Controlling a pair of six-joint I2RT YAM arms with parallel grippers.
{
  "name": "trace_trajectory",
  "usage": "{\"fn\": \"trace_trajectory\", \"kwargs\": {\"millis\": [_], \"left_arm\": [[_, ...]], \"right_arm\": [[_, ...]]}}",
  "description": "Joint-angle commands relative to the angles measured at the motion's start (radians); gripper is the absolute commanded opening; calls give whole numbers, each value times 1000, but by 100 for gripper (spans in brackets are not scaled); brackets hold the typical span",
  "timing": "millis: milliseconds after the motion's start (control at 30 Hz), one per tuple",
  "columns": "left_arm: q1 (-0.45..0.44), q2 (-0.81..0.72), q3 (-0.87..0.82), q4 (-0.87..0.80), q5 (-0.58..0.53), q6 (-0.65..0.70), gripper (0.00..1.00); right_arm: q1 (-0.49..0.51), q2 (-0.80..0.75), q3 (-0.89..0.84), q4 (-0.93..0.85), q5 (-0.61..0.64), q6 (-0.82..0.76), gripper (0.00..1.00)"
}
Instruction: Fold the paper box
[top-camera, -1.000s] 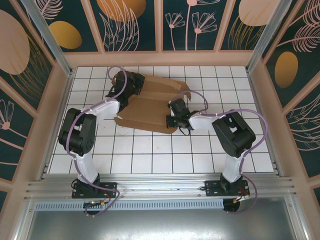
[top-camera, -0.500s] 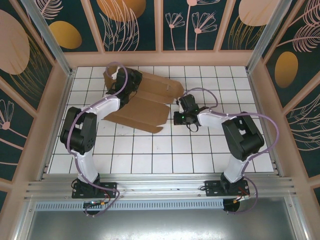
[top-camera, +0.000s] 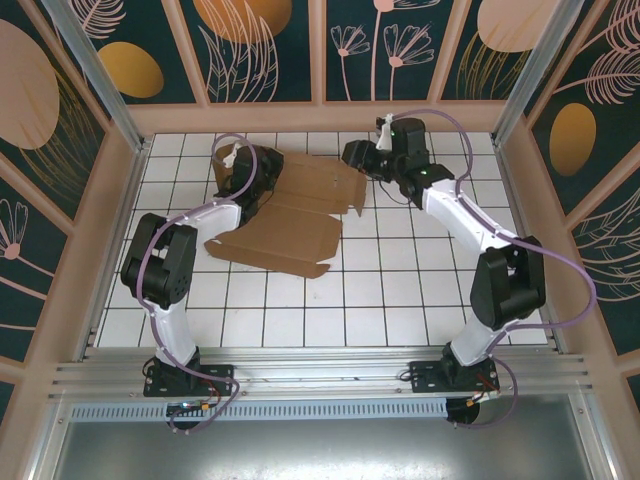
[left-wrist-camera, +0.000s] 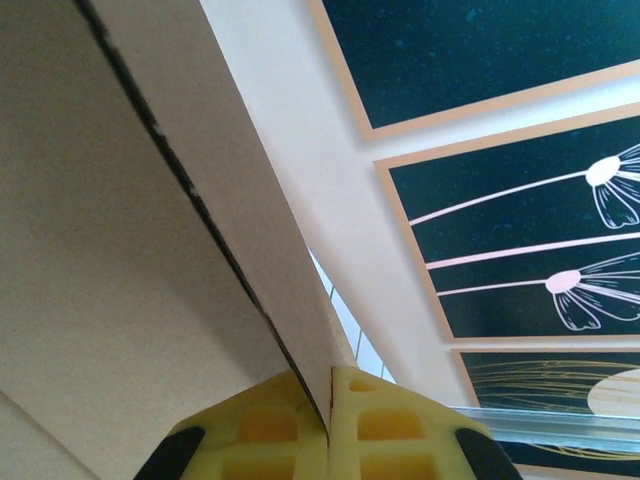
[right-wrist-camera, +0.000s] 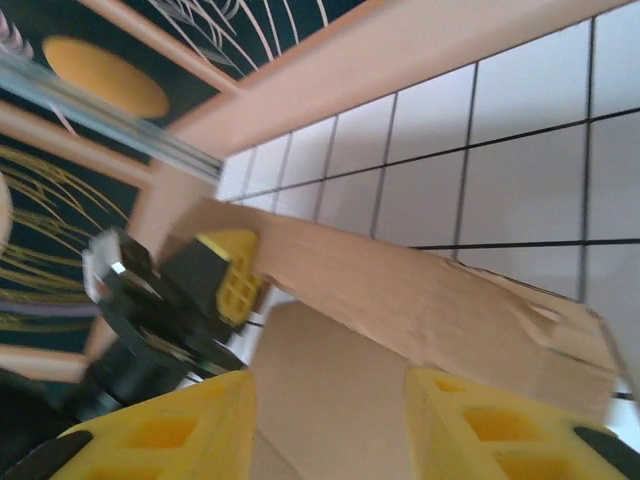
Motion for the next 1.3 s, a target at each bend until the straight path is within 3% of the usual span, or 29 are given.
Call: {"fn": "trace_trajectory", "kwargs": {"millis": [0,200,400,767,1067,1267], "left_arm": [[-7,-36,-61,101,37,44,0],[-7,-56,-122,152,51,35,0],[-6,-56,-129,147,53,36,0],[-6,-71,-133,128,53,39,0],[-6,-73,-143,134,57,32,0],[-6,-75,-143,127,60,32,0]], "right_arm": [[1,60,40,20,4,200,45],[67,106,99,-78,174,249,48],[71,155,101,-73,197,261,49],[71,177,44,-7,116,297,50],[70,221,-5,211,-28,376,50],[57,231,-26,253,-43,384,33]]}}
